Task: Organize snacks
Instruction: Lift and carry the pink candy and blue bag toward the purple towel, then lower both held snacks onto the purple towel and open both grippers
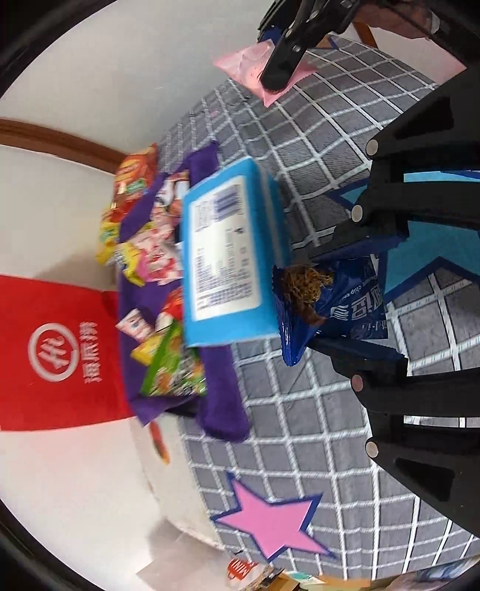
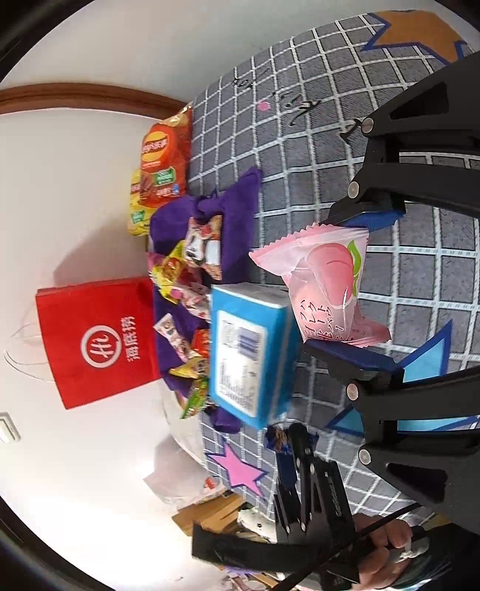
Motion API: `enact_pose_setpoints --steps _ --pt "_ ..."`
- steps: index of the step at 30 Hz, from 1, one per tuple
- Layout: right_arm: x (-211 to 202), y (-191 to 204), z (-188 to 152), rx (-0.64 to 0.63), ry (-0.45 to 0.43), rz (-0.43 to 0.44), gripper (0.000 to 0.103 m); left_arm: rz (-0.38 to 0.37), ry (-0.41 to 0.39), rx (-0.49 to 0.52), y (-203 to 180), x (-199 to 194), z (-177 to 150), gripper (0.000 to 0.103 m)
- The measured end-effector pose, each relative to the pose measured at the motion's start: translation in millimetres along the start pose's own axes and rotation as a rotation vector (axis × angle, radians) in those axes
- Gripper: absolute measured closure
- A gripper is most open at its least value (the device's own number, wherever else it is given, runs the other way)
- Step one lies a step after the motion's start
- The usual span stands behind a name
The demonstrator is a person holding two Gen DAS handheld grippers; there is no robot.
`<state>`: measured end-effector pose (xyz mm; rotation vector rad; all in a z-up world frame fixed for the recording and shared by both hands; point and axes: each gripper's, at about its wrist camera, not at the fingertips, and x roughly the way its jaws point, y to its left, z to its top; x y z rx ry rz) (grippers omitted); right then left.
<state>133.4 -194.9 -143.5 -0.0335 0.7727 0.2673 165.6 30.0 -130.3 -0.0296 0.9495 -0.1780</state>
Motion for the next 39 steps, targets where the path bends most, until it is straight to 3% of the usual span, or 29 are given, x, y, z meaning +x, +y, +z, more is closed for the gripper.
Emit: enact_pose_setpoints --steps 9,19,34,39 --pt "-12.3 3.4 41.4 0.025 -0.037 0.009 0.051 -0.008 -0.075 -0.012 12.0 -29.5 27.8 0.066" --pt "-13.8 7.7 86.0 0.028 -0.078 0.007 0.051 0.013 -0.105 -0.045 33.0 -37.5 54.8 0.066" --pt "23.0 28.8 140.7 -0.016 -0.087 0.052 0.051 0.038 -0.151 -0.110 76.1 -34.5 99.2 0.066" --pt "37.4 37.8 163.4 -0.024 -0.089 0.111 0.051 0.046 -0.155 -0.123 83.8 -27.2 116.0 0.066"
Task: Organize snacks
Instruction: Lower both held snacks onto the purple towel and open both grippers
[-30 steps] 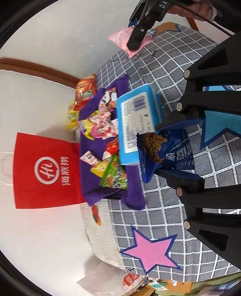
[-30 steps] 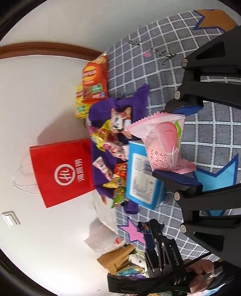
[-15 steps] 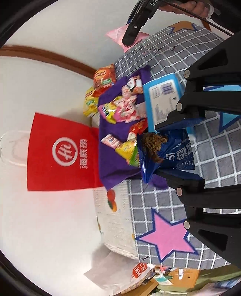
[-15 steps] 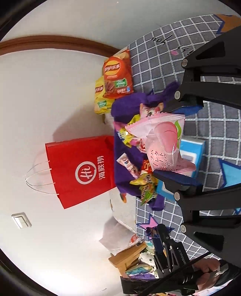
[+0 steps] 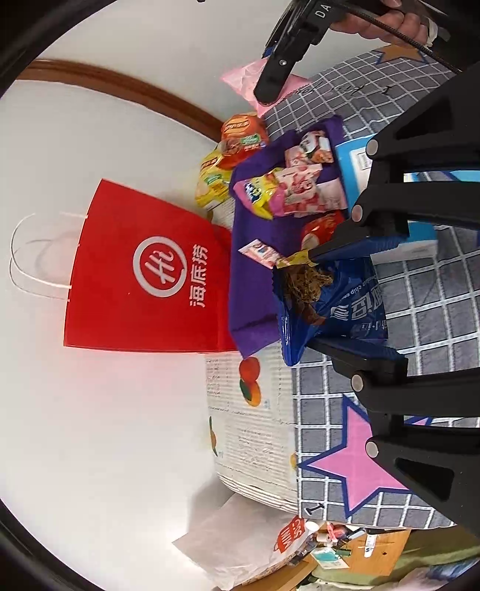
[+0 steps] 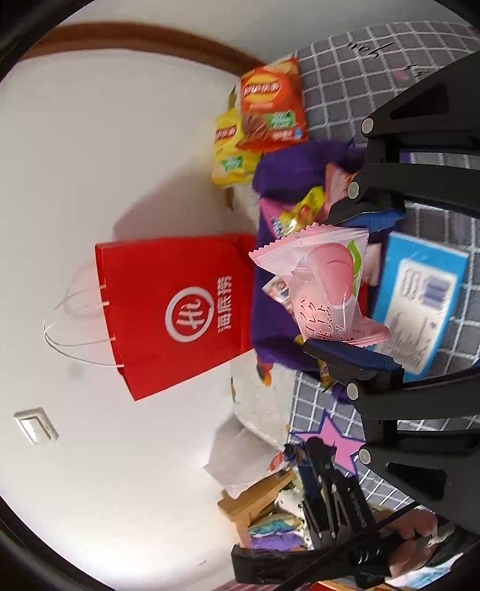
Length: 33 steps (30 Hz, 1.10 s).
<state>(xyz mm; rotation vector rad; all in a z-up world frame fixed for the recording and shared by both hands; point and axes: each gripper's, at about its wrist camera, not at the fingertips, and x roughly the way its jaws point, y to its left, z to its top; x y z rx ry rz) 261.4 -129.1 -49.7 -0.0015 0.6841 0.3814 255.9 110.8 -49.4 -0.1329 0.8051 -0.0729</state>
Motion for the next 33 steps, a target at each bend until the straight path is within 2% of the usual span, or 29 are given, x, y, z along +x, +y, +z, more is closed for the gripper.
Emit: enact_pose_setpoints --steps 8,15,21,24,29,31,33 --pt "23.8 1.6 34.4 -0.005 -0.018 0.023 0.051 -0.022 -0.008 -0.010 -2.6 21.3 21.9 0.066" --pt "51.4 -10.5 45.2 0.014 -0.020 0.003 0.051 -0.023 0.004 -0.007 -12.2 42.6 39.1 0.066" --pt "88.9 -24.2 34.4 0.008 0.050 0.018 0.051 -0.019 0.028 0.003 -21.2 64.2 48.8 0.066" --pt "112.8 -29.6 31.6 -0.002 0.124 0.009 0.051 -0.034 0.031 -0.006 -26.0 74.6 54.7 0.065" --pt "124.2 -37.2 24.3 0.000 0.167 0.020 0.051 -0.036 0.028 -0.015 -27.5 90.9 50.7 0.065" --pt "124.3 -37.2 22.2 -0.012 0.179 0.026 0.051 -0.025 0.058 -0.011 -25.9 98.2 48.7 0.065" --pt "124.8 -36.1 19.9 -0.024 0.192 0.034 0.051 -0.048 0.059 -0.023 -21.1 99.3 48.9 0.065"
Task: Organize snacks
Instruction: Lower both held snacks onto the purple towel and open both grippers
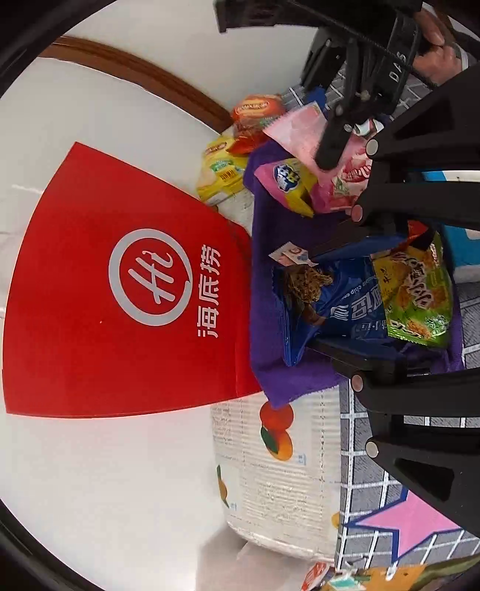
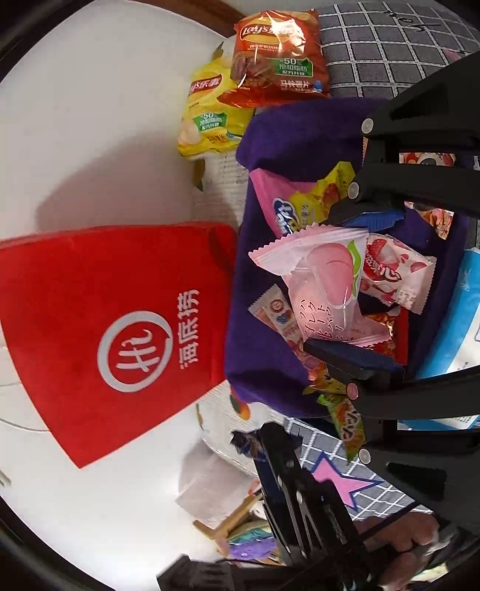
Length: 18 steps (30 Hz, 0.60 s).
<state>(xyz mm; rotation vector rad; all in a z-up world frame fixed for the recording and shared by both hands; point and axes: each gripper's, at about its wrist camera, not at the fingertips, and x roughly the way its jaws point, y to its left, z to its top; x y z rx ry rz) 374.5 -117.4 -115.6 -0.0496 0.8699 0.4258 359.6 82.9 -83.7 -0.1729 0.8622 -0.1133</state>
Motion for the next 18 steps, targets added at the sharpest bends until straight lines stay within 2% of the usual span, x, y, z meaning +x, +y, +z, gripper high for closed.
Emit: enact_pose_setpoints --steps 10,18 --pt "25.2 10.7 -5.9 -0.028 0.084 0.043 0.051 -0.002 0.043 -0.048 18.2 8.7 -0.3 0.065" --pt "46.6 16.8 -12.9 -0.043 0.152 0.027 0.051 -0.010 0.041 -0.038 13.4 8.3 0.6 0.065"
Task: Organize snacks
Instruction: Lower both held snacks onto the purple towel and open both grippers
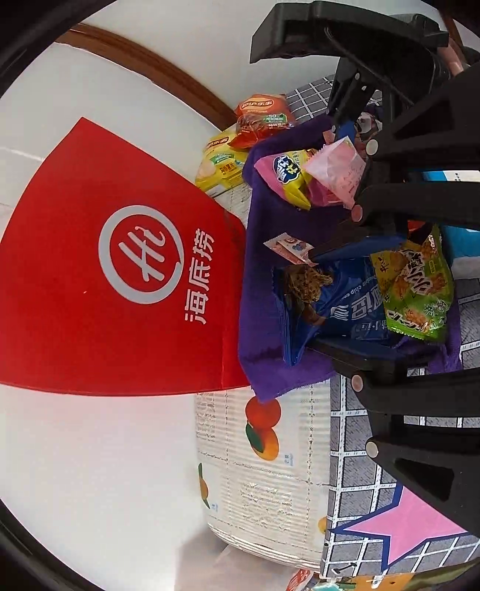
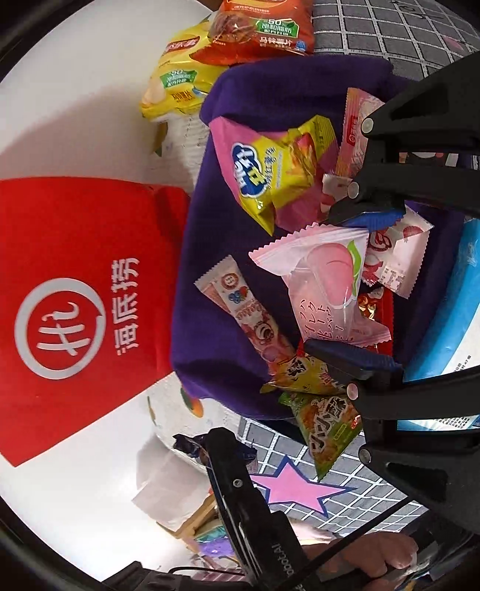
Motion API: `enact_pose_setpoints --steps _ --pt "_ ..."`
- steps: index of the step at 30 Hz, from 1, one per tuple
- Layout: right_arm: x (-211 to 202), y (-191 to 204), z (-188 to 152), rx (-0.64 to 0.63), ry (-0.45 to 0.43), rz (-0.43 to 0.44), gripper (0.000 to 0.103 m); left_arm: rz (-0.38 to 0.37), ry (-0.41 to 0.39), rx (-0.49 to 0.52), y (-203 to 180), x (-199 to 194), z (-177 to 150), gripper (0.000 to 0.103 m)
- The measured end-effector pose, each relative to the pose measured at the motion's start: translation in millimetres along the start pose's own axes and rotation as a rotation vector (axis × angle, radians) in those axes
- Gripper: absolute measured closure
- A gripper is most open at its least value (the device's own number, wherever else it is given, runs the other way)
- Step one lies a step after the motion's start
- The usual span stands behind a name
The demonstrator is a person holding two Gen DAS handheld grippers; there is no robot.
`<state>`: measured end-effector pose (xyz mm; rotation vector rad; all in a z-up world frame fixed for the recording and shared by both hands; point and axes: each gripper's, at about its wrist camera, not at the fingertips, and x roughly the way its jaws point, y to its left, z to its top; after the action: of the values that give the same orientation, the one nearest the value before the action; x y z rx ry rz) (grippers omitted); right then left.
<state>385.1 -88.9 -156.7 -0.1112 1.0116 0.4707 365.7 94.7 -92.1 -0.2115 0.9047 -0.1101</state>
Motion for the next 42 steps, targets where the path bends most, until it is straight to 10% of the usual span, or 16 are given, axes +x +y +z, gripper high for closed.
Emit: enact_pose_setpoints --steps 42 --pt "4.5 -4.7 -1.1 -0.004 0.022 -0.034 0.039 0.005 0.007 0.002 -8.3 2.3 -3.0 0.065"
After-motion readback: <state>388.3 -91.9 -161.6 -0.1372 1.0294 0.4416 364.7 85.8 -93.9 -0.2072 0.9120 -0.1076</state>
